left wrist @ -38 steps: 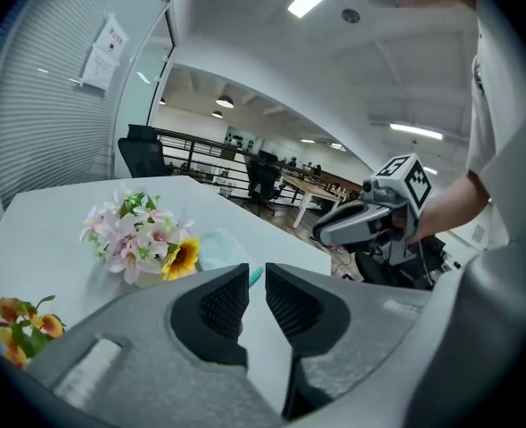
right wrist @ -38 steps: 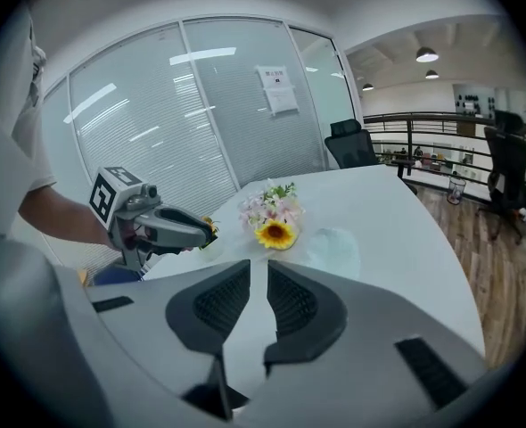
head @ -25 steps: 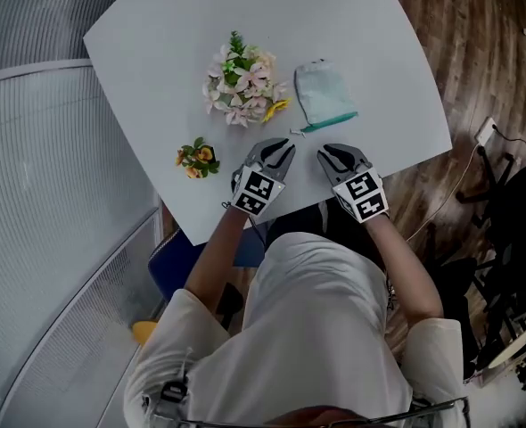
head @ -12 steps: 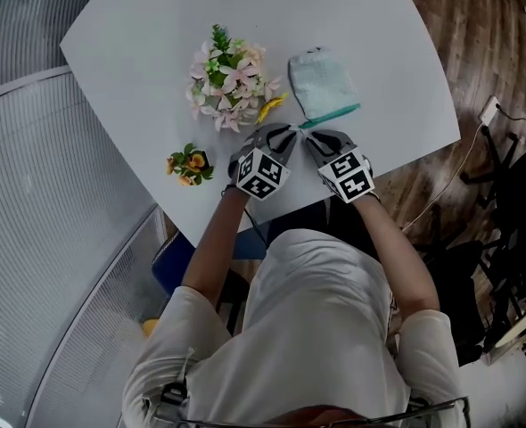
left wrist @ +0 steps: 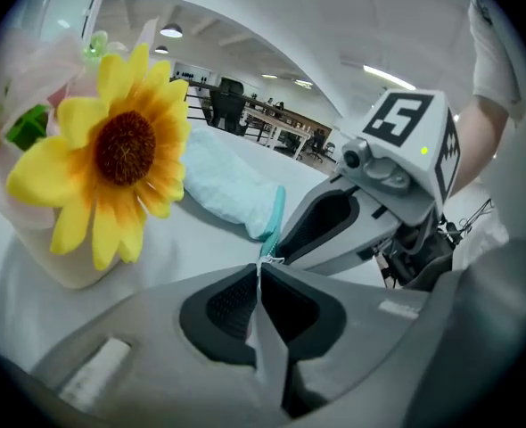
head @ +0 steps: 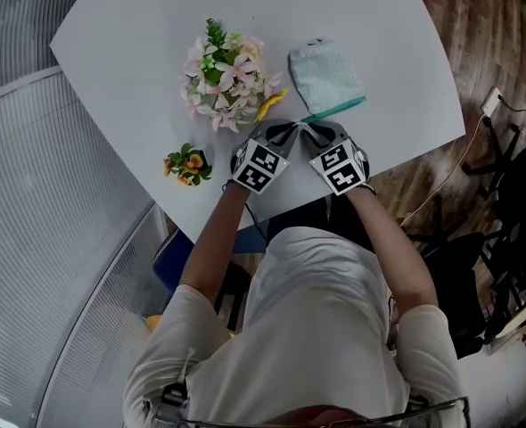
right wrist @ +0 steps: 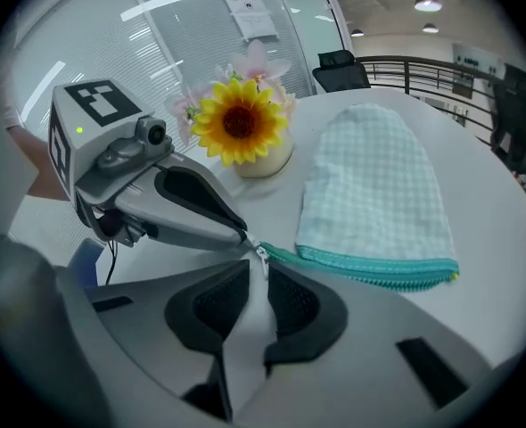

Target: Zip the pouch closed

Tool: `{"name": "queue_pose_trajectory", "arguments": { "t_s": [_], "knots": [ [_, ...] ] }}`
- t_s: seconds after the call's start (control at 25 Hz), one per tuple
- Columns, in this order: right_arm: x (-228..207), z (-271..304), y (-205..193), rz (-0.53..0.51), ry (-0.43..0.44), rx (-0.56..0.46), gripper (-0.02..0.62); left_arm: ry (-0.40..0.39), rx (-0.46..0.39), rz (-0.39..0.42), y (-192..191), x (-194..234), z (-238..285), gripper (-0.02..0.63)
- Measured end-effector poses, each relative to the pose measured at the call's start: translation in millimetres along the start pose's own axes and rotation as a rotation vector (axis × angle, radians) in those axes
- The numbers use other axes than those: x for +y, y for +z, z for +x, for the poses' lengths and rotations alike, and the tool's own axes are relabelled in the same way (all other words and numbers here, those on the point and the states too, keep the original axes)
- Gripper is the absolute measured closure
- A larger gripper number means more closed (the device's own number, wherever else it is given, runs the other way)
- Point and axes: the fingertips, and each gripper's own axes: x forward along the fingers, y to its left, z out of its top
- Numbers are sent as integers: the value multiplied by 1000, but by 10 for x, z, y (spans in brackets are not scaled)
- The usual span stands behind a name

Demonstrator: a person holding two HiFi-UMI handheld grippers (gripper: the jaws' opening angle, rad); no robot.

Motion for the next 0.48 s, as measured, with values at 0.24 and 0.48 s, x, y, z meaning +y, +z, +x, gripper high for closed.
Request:
{"name": "queue_pose_trajectory", "arguments": {
  "t_s": [0.24, 0.48],
  "knots": [
    [-90, 18, -29, -30, -49, 8, 575, -44, -31, -63, 44, -32, -9, 580],
    [-80, -55, -40, -92, -20, 9, 592, -48, -27, -54, 45, -38, -31, 583]
  ]
}}
